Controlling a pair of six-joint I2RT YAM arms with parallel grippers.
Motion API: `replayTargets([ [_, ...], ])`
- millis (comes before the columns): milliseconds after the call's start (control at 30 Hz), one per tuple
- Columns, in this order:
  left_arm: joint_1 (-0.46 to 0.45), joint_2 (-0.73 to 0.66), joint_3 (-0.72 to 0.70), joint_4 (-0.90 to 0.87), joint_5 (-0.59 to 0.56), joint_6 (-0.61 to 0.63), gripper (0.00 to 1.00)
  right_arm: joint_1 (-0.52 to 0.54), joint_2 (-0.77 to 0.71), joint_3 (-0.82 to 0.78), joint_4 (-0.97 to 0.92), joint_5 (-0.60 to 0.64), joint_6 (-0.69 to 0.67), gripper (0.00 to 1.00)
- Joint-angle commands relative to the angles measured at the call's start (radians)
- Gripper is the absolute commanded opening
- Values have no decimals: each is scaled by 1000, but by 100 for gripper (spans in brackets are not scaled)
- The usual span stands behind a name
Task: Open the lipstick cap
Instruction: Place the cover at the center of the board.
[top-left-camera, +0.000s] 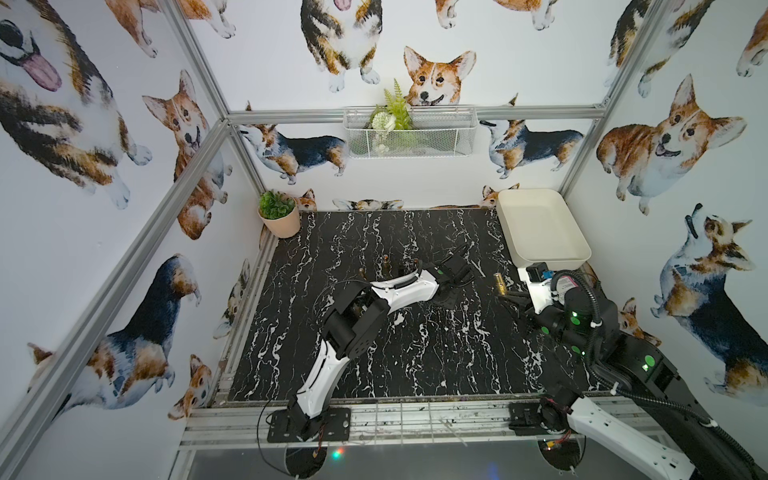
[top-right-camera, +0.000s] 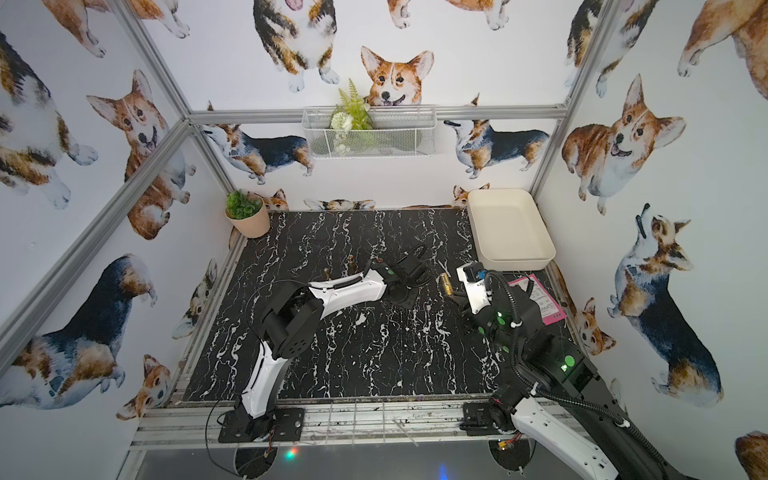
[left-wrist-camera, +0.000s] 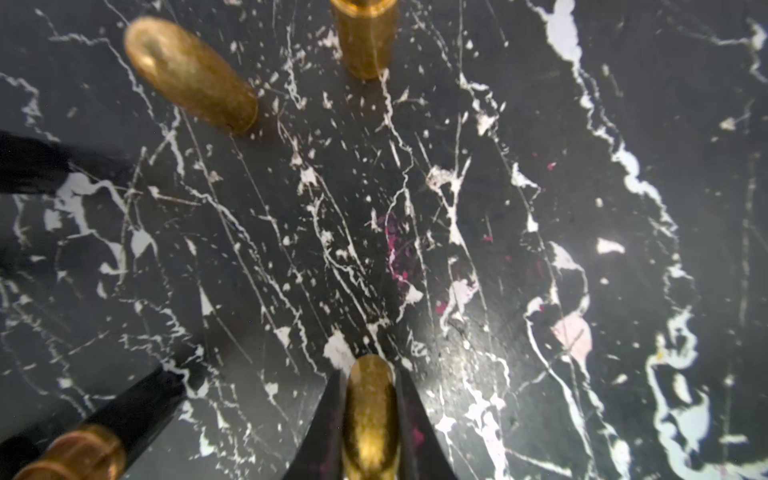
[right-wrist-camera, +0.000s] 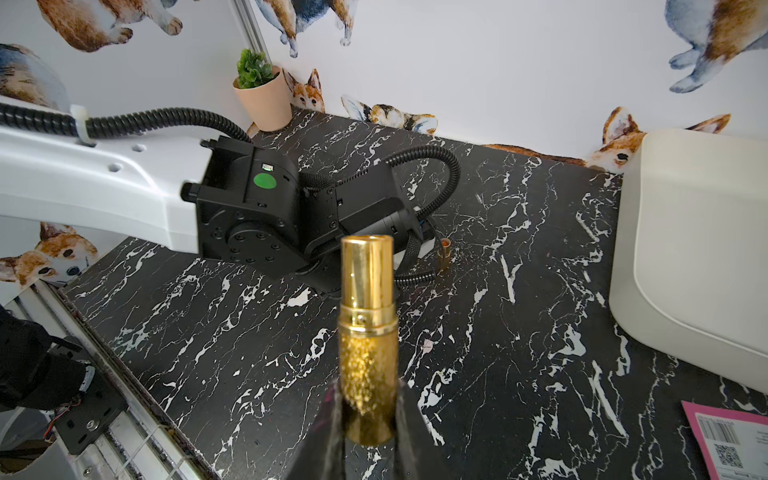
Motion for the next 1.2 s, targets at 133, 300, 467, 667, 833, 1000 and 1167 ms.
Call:
replayTargets([
  [133, -4, 31, 16, -5, -52, 0, 1, 2, 4, -5, 34, 10, -4, 4],
  [300, -5, 30, 3, 1, -48, -7, 11, 2, 3, -5, 30, 16, -14, 4],
  [467, -7, 24, 2, -3, -53, -12, 24, 2, 3, -3, 28, 21, -20, 4],
  [667, -7, 22, 8, -10, -56, -8, 35, 2, 1, 4, 18, 25, -22, 5],
  [833, -7, 18, 9, -14, -62, -12, 39, 2, -4, 6, 11, 29, -27, 5],
  [1000, -7, -9, 33, -42, -61, -12, 42, 3, -2, 12, 5, 30, -34, 5],
  [1167, 9, -99, 70, -70, 1, -4, 49, 2, -3, 17, 2, 33, -36, 5],
])
